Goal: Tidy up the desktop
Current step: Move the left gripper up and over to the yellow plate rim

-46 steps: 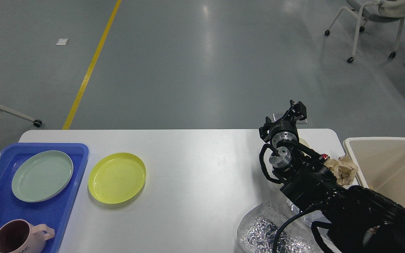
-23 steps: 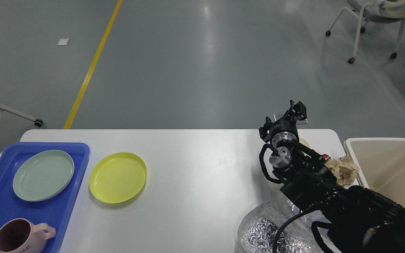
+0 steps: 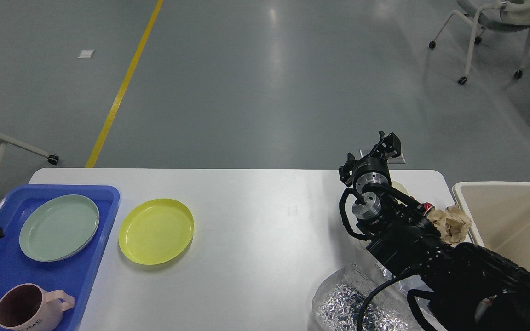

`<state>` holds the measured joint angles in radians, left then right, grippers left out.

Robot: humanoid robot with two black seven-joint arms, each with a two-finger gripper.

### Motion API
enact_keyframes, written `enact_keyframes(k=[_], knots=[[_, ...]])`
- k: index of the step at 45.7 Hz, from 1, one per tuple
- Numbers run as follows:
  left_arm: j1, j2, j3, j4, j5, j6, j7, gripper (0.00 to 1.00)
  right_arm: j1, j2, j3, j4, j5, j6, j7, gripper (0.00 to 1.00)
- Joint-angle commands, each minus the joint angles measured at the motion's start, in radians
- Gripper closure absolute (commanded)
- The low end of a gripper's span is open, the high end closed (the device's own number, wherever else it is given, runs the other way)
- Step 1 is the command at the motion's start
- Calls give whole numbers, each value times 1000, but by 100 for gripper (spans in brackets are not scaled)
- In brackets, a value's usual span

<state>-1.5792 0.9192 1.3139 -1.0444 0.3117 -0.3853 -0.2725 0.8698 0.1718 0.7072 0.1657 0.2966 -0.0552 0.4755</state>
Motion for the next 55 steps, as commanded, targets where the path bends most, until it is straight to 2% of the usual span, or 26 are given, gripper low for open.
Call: enact_keyframes(k=[1, 6, 10, 14, 18, 34, 38, 47, 55], knots=[[-1, -187, 122, 57, -219, 0, -1, 10, 0, 0, 0, 0, -1, 0, 0, 0], [-51, -278, 174, 52, -333, -12, -2, 10, 0, 0, 0, 0, -1, 0, 0, 0], [-171, -306, 189, 17, -336, -33, -4, 9, 0, 0, 0, 0, 1, 0, 0, 0], [-298, -327, 211, -64, -338, -87, -7, 9, 0, 0, 0, 0, 1, 0, 0, 0], [-430, -399, 237, -127, -339, -144, -8, 9, 0, 0, 0, 0, -1, 0, 0, 0], [-965, -605, 332, -364, -339, -489, -14, 7, 0, 0, 0, 0, -1, 0, 0, 0], [-1091, -611, 335, -397, -338, -575, -14, 6, 0, 0, 0, 0, 1, 0, 0, 0], [-1281, -609, 335, -428, -336, -575, -8, 6, 0, 0, 0, 0, -1, 0, 0, 0], [-1348, -609, 334, -428, -336, -575, -8, 5, 0, 0, 0, 0, 1, 0, 0, 0]])
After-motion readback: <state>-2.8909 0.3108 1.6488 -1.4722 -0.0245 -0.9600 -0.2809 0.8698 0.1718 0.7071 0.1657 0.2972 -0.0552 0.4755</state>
